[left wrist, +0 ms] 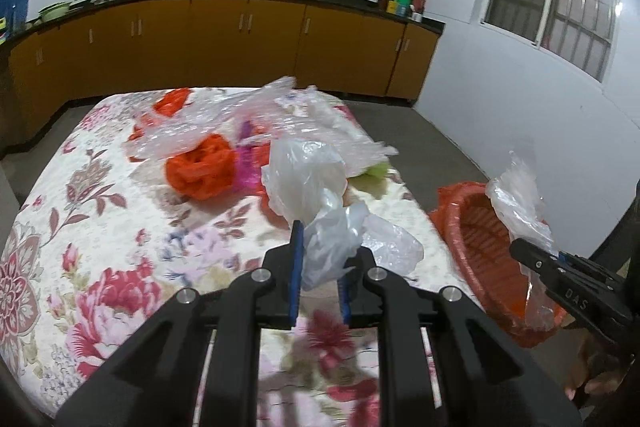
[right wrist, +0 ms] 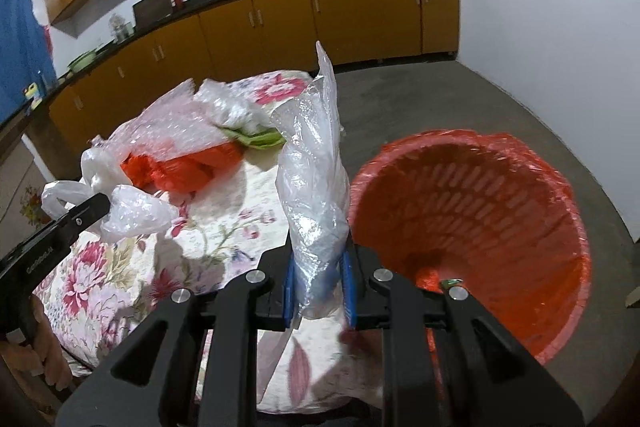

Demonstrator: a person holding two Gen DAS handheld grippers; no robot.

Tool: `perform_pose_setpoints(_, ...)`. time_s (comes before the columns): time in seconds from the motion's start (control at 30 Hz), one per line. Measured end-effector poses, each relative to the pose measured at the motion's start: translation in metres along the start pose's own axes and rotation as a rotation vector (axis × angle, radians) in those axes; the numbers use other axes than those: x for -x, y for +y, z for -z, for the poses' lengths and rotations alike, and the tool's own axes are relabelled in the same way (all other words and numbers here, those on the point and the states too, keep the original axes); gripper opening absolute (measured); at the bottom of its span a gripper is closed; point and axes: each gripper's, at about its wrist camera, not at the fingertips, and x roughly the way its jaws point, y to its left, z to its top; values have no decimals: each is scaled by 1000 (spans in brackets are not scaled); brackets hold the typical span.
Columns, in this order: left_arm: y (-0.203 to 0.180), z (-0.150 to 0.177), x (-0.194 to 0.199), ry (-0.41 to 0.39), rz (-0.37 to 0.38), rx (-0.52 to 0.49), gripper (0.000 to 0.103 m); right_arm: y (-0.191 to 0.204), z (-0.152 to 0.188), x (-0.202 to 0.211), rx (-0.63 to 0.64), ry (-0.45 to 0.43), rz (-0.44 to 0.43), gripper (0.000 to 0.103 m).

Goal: Collect trash
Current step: 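Carry both held plastic bags from the table over the red basket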

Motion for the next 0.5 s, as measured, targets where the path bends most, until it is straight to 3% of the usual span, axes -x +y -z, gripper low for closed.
perform_pose_setpoints(0.5, -68, -3, -12, 10, 129, -82, 16, -58, -2, 21, -90, -43, 99, 20)
